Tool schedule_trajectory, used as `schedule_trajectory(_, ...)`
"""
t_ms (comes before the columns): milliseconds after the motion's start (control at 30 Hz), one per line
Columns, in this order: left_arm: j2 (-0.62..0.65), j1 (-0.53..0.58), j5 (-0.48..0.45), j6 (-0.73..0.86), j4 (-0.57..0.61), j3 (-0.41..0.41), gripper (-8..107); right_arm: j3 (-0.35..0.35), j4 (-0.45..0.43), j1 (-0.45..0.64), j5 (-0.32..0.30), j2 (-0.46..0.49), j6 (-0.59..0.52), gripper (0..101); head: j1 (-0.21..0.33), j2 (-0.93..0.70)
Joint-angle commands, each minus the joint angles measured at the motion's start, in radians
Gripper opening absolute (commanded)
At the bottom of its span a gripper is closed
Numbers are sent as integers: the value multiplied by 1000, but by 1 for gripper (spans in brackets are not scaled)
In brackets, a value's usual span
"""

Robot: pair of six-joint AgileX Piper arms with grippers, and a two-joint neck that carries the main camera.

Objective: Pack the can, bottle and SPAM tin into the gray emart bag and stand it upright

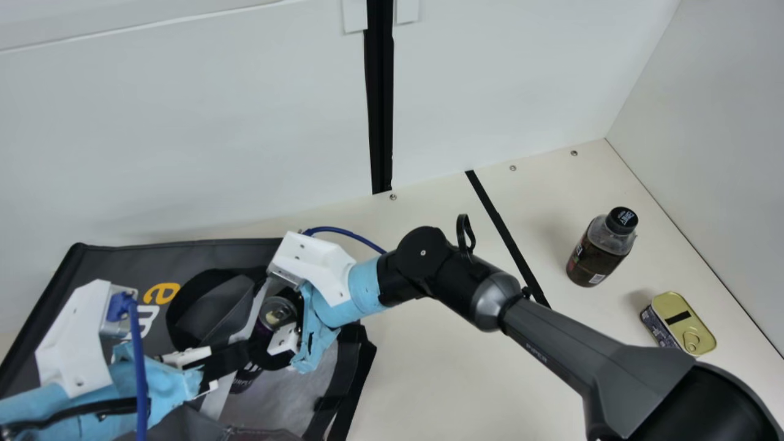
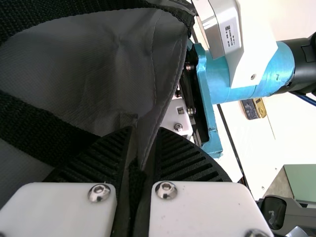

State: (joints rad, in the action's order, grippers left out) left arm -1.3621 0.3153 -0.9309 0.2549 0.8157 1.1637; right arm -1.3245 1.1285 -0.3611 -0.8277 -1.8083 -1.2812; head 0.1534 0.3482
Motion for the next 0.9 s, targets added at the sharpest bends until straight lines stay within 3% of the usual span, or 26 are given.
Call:
schedule_trajectory(0, 0, 0, 0, 0, 0, 0, -8, 0, -4, 2, 3, 2, 2, 47, 21, 1)
schedule_trajectory(467, 0, 0, 0, 0, 0, 0, -8, 12, -14, 10, -1, 25, 12, 94, 21, 1)
schedule_trajectory(867, 0, 0, 0, 0, 0, 0, -8, 49, -27, 43, -34, 89, 12, 95, 21, 1)
